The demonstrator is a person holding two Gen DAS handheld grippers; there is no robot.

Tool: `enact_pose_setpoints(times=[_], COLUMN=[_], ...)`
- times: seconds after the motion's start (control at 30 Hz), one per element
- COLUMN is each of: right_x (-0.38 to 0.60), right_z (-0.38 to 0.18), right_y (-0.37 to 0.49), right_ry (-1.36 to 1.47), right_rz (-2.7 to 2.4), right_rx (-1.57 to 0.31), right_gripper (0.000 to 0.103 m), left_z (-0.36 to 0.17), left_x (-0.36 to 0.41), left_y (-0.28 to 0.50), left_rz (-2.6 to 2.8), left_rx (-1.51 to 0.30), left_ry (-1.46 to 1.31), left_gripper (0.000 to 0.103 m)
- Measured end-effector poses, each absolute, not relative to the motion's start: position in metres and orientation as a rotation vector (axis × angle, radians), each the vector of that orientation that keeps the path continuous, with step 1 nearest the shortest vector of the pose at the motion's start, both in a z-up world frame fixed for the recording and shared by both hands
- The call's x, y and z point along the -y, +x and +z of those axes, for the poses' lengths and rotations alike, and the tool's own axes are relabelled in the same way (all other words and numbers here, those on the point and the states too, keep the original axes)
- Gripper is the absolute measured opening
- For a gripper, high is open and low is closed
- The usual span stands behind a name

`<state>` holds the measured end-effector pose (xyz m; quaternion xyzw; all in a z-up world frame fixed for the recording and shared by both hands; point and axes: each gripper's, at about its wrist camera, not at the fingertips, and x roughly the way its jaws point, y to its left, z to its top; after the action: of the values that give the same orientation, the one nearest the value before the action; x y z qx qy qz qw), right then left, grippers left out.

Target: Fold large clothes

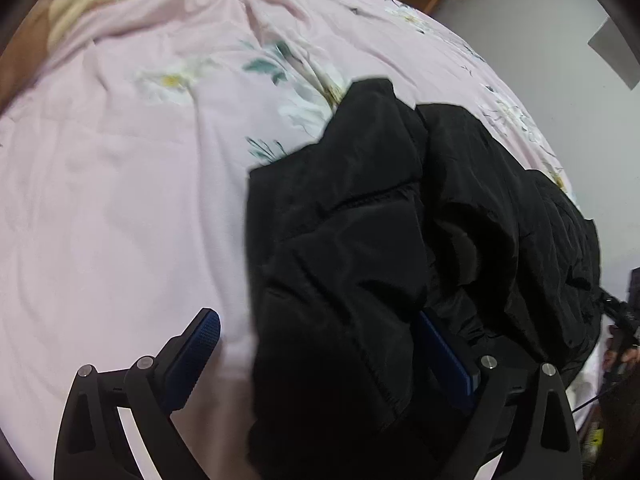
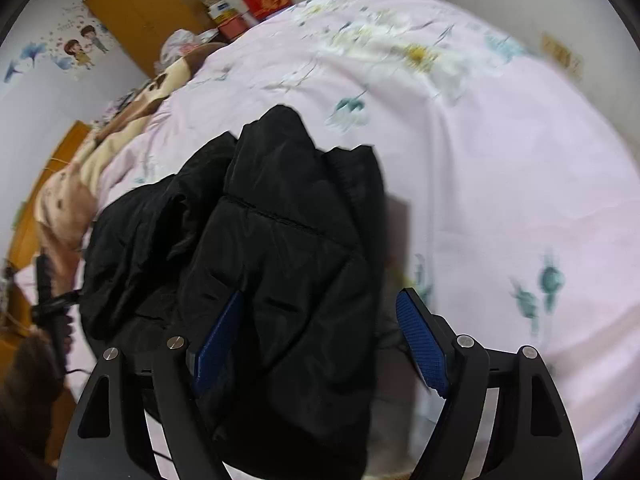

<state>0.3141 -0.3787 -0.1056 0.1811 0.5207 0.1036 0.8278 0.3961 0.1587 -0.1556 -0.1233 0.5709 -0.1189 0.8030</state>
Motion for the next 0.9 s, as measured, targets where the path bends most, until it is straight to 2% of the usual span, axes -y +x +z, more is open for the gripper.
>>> enact_pose_setpoints(times=[0.3,0.57,0.7,0.8,0.9], right_x=[0.383,0.373,0.357,0.349,0.345], right_z=[-0.135,-0.164,-0.167,-0.167,-0.161], right_y=[0.327,0.349,0.358,0.359,0.353], right_ry=[0.532,0.589,0.521,0.498,0.465], right_rz=[0.359,0.535,0.575,0.569,0.577], right_rx=[-1.173,-1.312,-1.346,-1.343,-1.307], right_gripper=[0.084,0.084,0.084,0.084,0.074], left_z=[-0.187,-0.194,-0.195,-0.191,-0.186], left_x=[-0.146,-0.128,-0.125,-0.118,-0.113], left_y=[0.411,0.422,0.426,0.426,0.426], left_rz=[-0.385,-0.430,-0.428,-0.421,-0.435], left_rx=[-1.331,-1.381,-1.387,-1.389,-1.373], left_ry=[-0.361,-0.265,-0.254,-0.232,-0.213], left_gripper=[0.101,0.101,0.100,0.094,0.081])
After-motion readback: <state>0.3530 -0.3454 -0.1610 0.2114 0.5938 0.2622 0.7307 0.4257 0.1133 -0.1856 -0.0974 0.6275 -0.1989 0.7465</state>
